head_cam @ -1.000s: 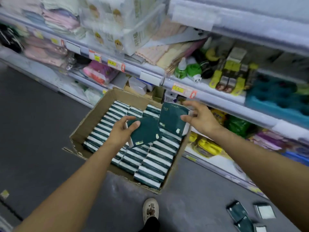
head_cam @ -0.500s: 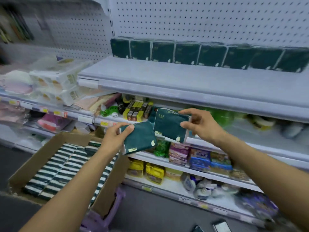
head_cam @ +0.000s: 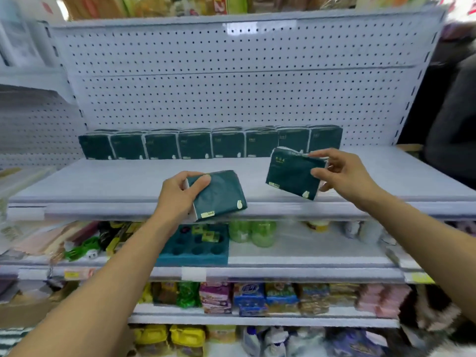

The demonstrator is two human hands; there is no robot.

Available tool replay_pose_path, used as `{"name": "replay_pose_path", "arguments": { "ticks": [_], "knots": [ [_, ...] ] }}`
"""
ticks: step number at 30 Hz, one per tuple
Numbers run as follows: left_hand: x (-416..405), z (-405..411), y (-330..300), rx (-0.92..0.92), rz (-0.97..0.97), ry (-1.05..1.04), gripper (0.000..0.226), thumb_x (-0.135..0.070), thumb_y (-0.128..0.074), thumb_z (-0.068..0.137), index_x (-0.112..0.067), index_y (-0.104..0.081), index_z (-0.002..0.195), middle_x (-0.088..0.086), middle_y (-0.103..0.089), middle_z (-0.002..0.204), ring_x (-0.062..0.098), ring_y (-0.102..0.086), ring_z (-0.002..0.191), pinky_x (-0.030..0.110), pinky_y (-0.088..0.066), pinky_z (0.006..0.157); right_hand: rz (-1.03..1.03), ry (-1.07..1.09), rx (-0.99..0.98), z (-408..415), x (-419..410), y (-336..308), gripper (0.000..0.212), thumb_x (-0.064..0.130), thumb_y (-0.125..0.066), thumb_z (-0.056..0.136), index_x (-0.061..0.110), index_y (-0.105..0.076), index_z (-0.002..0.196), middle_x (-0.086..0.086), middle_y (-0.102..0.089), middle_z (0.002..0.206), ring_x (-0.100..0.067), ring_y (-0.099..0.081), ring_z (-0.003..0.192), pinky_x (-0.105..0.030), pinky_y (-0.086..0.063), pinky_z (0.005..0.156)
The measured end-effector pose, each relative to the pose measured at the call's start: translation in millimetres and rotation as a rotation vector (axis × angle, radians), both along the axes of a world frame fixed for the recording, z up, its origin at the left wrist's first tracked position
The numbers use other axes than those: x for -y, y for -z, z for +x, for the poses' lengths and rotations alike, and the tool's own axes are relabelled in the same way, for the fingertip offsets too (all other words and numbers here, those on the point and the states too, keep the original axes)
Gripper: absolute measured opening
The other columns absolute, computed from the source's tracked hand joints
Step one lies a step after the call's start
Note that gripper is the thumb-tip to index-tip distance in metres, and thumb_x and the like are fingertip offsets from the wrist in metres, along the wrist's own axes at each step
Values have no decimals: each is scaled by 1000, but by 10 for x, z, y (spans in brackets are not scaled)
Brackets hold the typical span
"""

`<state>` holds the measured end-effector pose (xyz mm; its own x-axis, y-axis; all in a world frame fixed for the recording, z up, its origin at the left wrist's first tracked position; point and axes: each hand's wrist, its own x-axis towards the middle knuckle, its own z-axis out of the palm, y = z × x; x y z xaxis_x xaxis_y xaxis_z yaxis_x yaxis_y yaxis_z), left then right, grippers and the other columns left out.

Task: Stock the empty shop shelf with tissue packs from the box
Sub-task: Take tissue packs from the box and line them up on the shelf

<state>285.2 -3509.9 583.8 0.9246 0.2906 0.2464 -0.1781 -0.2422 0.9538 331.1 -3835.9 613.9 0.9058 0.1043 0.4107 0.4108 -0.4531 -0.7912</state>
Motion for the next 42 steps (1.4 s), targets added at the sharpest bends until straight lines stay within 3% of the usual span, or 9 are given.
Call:
{"name": "replay_pose_path", "arguments": {
  "ticks": [7, 13, 16, 20, 28, 36, 38, 40, 42],
  "knots": [
    [362, 929, -153, -5, 43, 104, 25, -36, -71, 88, -24, -67, 109, 4, -58, 88, 12, -60, 68, 19, -42, 43, -79, 227, 14, 890, 550, 276, 24, 4, -67, 87, 20, -60, 104, -11, -59, 109, -31, -59, 88, -30, -57, 58],
    [435, 1690, -166, -47, 193, 195, 36, -35, -74, 85, -25, -63, 118, 8, -50, 79, 18, -57, 65, 25, -50, 51, -191, 282, 34, 1683, 556, 326, 22, 9, -65, 89, 25, -53, 98, 0, -61, 100, -24, -57, 91, -35, -52, 73],
    [440, 1979, -168, -61, 228, 228, 34, -35, -74, 84, -27, -65, 116, 8, -49, 72, 16, -55, 60, 23, -52, 53, -259, 297, 53, 2033, 516, 280, 22, 8, -65, 89, 24, -55, 100, -1, -59, 104, -20, -54, 90, -28, -40, 77],
    [430, 2258, -144, -75, 248, 258, 33, -38, -75, 82, -31, -66, 112, 7, -46, 68, 14, -54, 54, 27, -55, 58, -420, 362, 64, 2417, 468, 218, 22, 17, -67, 89, 24, -60, 108, 3, -55, 110, -15, -52, 95, -30, -42, 79],
    [412, 2506, -112, -84, 230, 284, 24, -35, -76, 81, -35, -67, 103, 9, -44, 68, 18, -53, 59, 23, -53, 54, -514, 320, 147, 2758, 362, 175, 23, 16, -67, 89, 19, -61, 111, 3, -54, 114, -14, -50, 104, -28, -43, 81],
    [458, 2600, -106, -107, 170, 321, 24, -33, -75, 82, -35, -67, 105, 12, -49, 78, 24, -61, 70, 26, -56, 58, -592, 383, 153, 2786, 298, 129, 27, 21, -69, 87, 22, -61, 113, 1, -48, 118, -18, -54, 89, -33, -48, 72],
    [495, 2610, -114, -93, 182, 336, 24, -34, -75, 82, -35, -68, 105, 11, -49, 77, 22, -58, 67, 24, -54, 56, -529, 474, 244, 2695, 226, 66, 31, 23, -71, 85, 22, -63, 115, 0, -49, 116, -21, -52, 99, -36, -50, 79],
    [566, 2612, -131, -61, 198, 352, 24, -33, -76, 82, -36, -68, 105, 12, -49, 74, 17, -54, 63, 23, -53, 55, -260, 430, 266, 2497, 99, -35, 31, 29, -73, 84, 24, -64, 113, 5, -50, 109, -14, -51, 97, -25, -46, 79],
    [694, 2611, -147, -14, 205, 364, 25, -34, -77, 81, -37, -69, 104, 6, -54, 72, 18, -48, 63, 21, -51, 54, -48, 183, 32, 2286, -8, -106, 46, 39, -79, 77, 28, -60, 117, 9, -56, 105, -7, -56, 93, -17, -45, 77]
  ]
}}
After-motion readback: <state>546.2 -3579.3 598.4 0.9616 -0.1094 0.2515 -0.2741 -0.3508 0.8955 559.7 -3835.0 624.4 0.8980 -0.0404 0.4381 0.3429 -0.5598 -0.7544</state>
